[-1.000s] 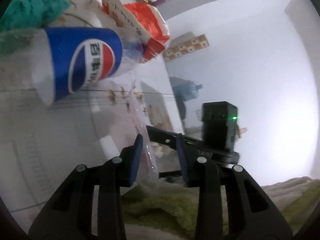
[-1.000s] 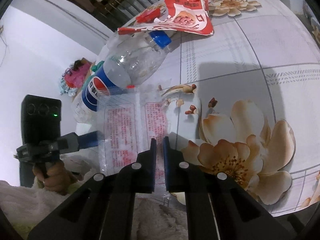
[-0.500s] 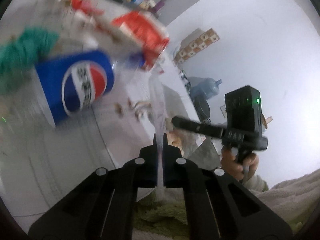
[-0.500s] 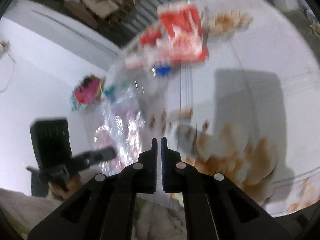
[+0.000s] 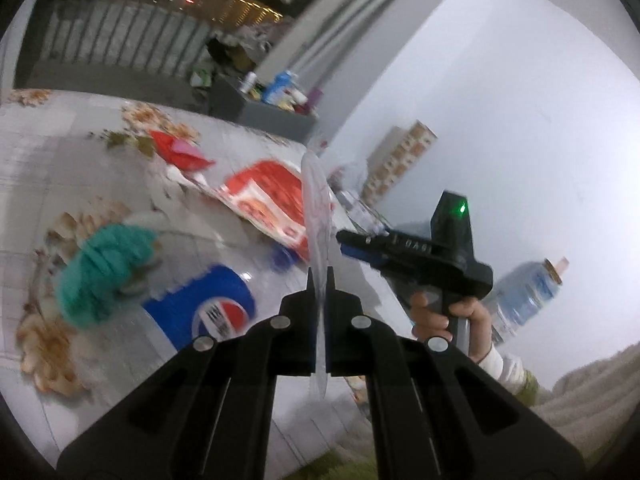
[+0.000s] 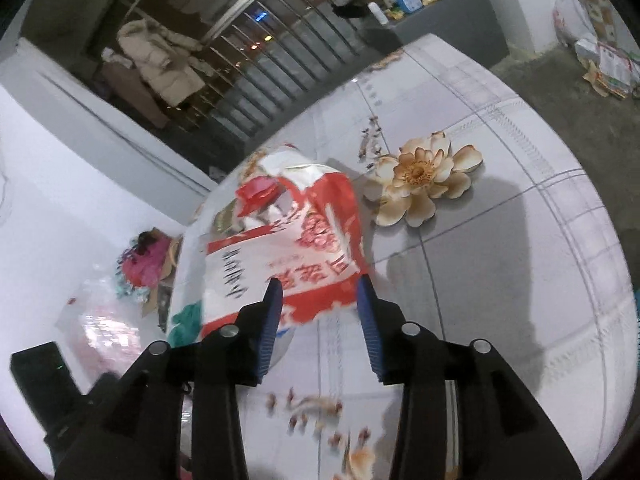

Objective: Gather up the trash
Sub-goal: 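Grasp the red-and-white snack bag with the right gripper while the left holds the clear bag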

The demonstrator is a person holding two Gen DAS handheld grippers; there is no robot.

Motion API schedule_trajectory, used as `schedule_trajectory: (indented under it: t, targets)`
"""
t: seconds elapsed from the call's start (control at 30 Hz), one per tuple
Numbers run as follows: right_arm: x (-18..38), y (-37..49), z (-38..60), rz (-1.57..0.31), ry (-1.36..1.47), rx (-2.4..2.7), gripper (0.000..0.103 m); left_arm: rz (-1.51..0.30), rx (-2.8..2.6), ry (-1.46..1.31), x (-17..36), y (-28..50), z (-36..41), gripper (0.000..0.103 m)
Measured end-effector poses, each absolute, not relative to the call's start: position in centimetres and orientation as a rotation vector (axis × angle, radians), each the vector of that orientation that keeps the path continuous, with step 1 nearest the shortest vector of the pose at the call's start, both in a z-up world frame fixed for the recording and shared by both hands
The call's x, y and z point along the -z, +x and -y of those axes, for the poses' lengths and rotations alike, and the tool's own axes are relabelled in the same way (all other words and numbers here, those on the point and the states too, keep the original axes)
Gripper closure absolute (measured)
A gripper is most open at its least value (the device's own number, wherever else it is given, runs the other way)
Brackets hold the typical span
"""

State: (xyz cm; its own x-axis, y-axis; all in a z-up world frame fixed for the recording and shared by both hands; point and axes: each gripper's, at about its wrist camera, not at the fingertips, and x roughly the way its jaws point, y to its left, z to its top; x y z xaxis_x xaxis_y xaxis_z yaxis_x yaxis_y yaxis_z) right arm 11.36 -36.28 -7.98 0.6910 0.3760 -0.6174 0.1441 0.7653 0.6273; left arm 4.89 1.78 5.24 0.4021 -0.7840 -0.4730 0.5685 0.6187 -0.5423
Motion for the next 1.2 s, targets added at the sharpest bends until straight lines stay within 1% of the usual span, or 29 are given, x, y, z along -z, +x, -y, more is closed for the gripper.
schedule_trajectory:
  t: [0.3,0.33,0.37,0.4,0.43,0.47,0.5,0.53,0.63,0.77,0.93,1.2]
  targets:
    - [10.5,15.7,34.6,-0.864,0.59,-0.072,0.064,-0.785,0.806,-0.33,-3.9,7.0,-2.5,0.102]
    - [10.7,15.9,34.5,-0.868,0.578,-0.064,0.065,-0.787,0.8,-0.332,-3.8,7.1,-2.6,0.102]
    - [10.8,16.1,34.4,-0.866,0.57,-0.055,0.067,-0.787,0.796,-0.335,-3.7,7.3,-2.7,0.102]
    - [10.9,16.4,34.4,-0.869,0.568,-0.051,0.077,-0.788,0.792,-0.337,-3.6,7.5,-2.7,0.102]
    - [10.9,16.5,34.4,-0.874,0.569,-0.046,0.083,-0.788,0.788,-0.339,-3.5,7.7,-2.8,0.102]
    - [11.0,16.4,34.6,-0.879,0.58,-0.041,0.086,-0.787,0.785,-0.34,-3.4,7.8,-2.8,0.102]
    - [11.1,16.4,34.8,-0.881,0.599,-0.041,0.091,-0.785,0.782,-0.341,-3.4,7.8,-2.9,0.102]
    - [11.2,16.2,35.1,-0.882,0.618,-0.042,0.094,-0.784,0.78,-0.34,-3.4,7.7,-3.0,0.102]
    - [11.5,15.7,36.0,-0.877,0.681,-0.069,0.098,-0.779,0.775,-0.335,-3.6,7.6,-3.1,0.102]
    - [10.7,14.4,36.8,-0.83,0.774,-0.151,0.099,-0.767,0.768,-0.328,-3.8,7.7,-3.4,0.102]
    - [8.5,12.5,37.7,-0.762,0.818,-0.21,0.101,-0.755,0.761,-0.324,-4.3,7.4,-3.5,0.102]
    - [4.5,6.3,40.3,-0.61,0.858,-0.215,0.101,-0.735,0.818,-0.318,-6.2,6.6,-1.7,0.102]
